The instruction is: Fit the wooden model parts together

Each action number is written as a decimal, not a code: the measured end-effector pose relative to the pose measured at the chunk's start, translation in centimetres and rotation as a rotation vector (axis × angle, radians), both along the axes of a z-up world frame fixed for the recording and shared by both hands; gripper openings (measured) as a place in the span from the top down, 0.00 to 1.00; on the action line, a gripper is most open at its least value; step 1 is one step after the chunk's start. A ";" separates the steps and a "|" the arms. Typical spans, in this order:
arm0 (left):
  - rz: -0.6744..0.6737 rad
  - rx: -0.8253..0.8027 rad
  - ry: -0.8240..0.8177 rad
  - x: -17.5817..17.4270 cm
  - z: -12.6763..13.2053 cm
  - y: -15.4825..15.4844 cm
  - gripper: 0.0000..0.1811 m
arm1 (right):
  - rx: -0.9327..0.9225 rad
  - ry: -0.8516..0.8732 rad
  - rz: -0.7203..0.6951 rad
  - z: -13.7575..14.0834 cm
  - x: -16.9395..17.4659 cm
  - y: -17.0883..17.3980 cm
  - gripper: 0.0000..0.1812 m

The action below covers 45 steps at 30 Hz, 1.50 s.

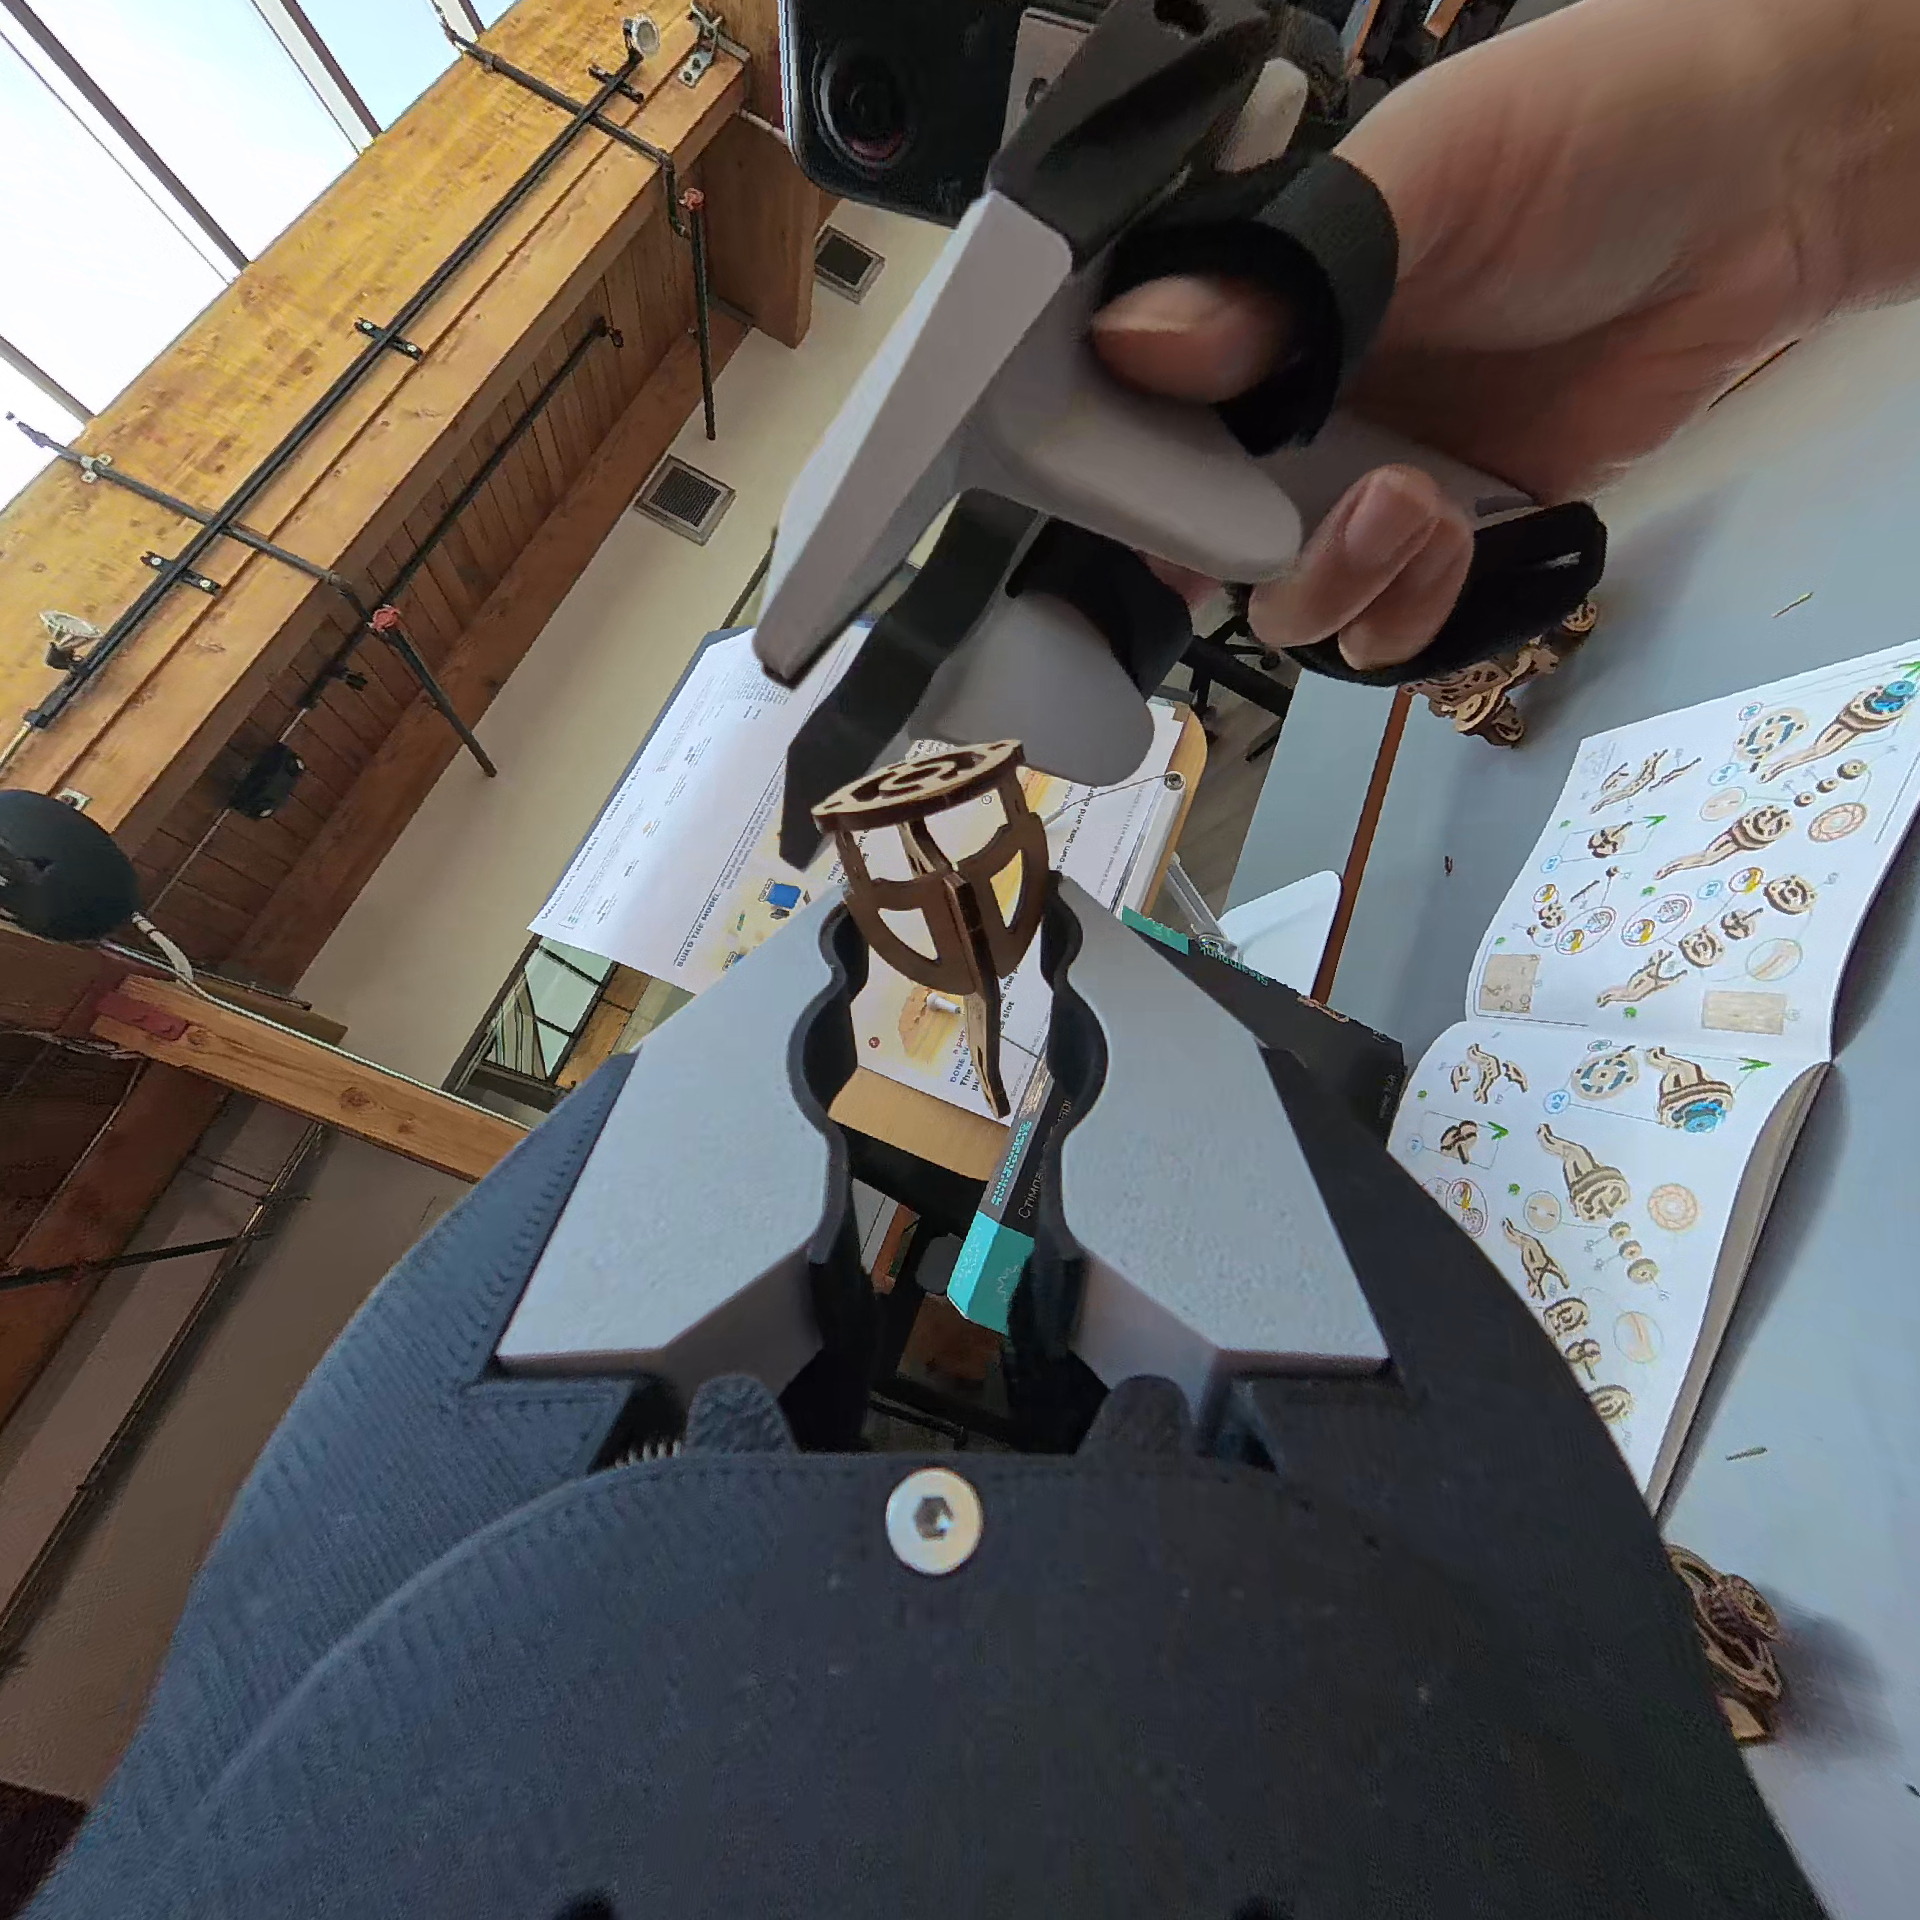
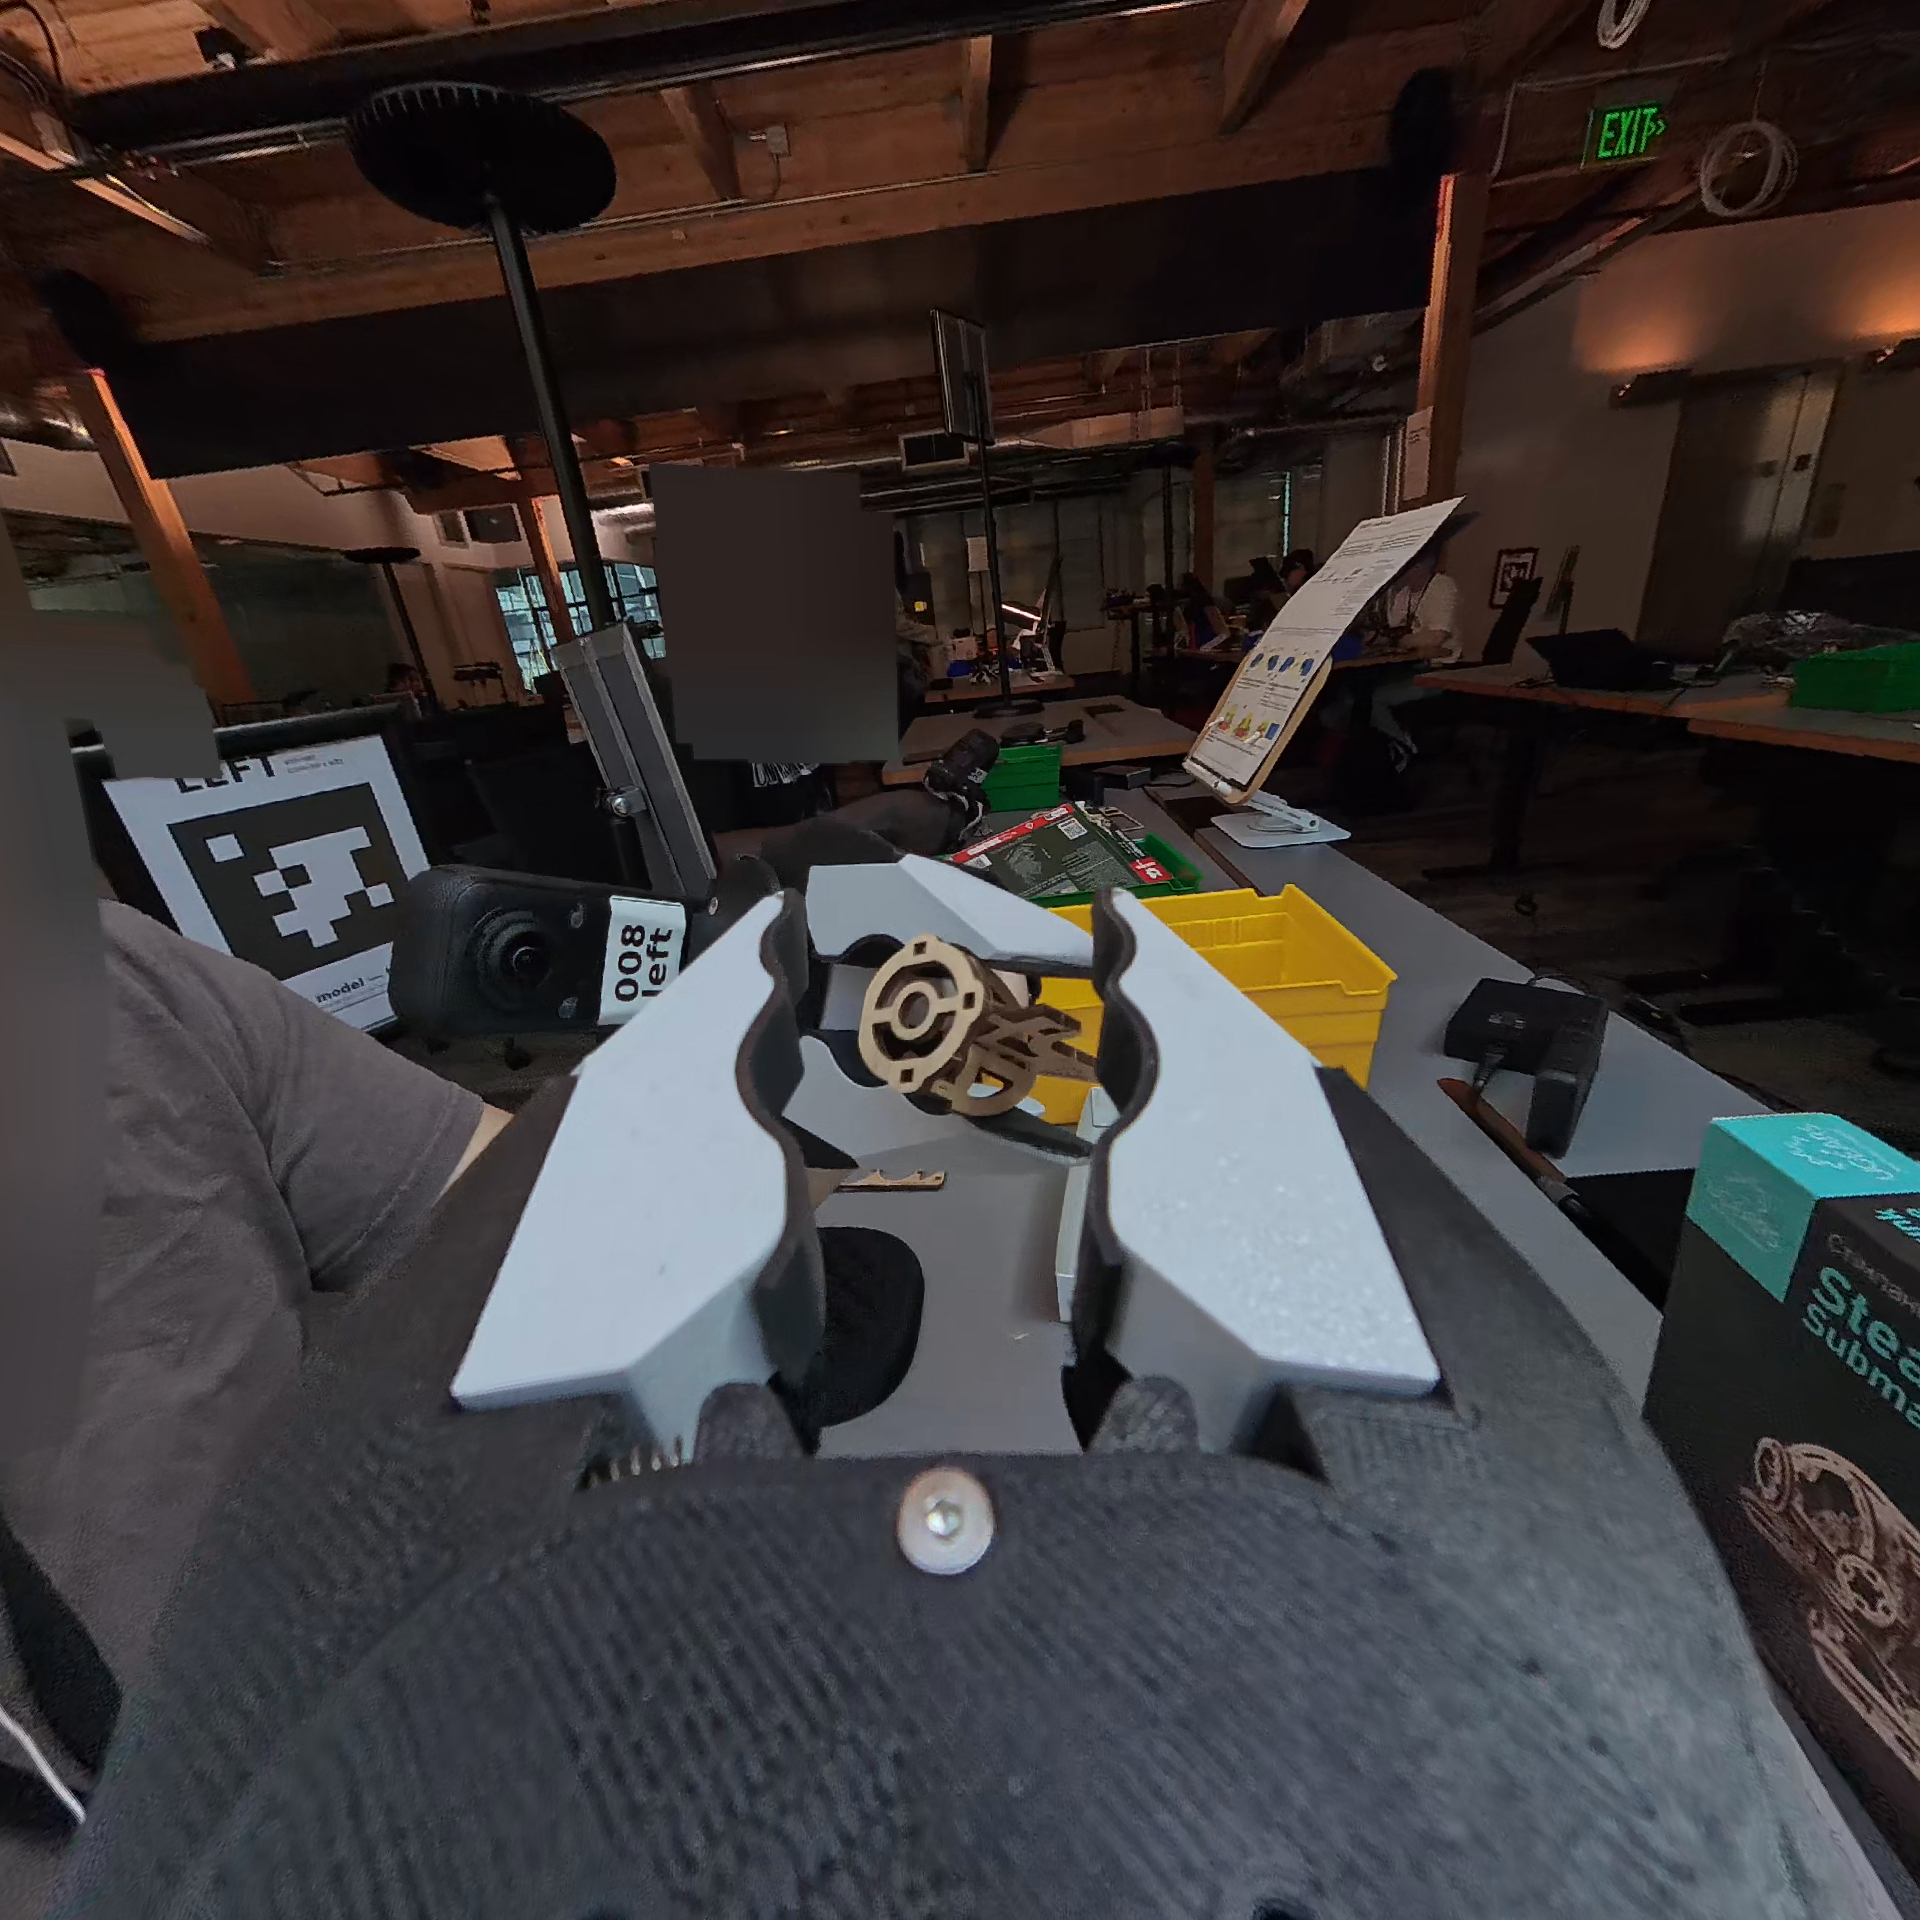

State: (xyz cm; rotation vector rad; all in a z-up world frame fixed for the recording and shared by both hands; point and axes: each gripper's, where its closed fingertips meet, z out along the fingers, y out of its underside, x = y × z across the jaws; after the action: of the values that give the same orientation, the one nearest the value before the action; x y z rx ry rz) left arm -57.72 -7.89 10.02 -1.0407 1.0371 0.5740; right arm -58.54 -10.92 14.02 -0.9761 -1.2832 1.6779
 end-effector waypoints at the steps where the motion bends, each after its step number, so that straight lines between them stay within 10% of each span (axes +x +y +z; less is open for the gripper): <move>1: 0.007 -0.007 0.007 0.0 -0.1 0.1 0.82 | -0.021 0.004 0.003 0.1 0.1 0.3 0.70; 13: 0.235 -0.264 0.080 -2.1 -3.1 2.4 0.82 | 0.298 -0.018 -0.279 -1.0 0.5 3.1 0.78; 23: 0.307 -0.226 0.174 -2.4 -3.2 2.4 0.82 | 0.274 -0.093 -0.174 -2.5 0.2 2.3 0.94; 45: 0.314 -0.249 0.200 -2.3 -3.6 2.3 0.83 | 0.314 -0.149 -0.190 -4.0 -0.6 2.5 0.97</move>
State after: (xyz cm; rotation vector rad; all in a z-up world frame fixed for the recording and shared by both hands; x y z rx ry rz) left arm -60.06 -5.62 6.46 -1.4023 1.1480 0.8312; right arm -59.11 -8.44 10.05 -1.0099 -1.4504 1.2343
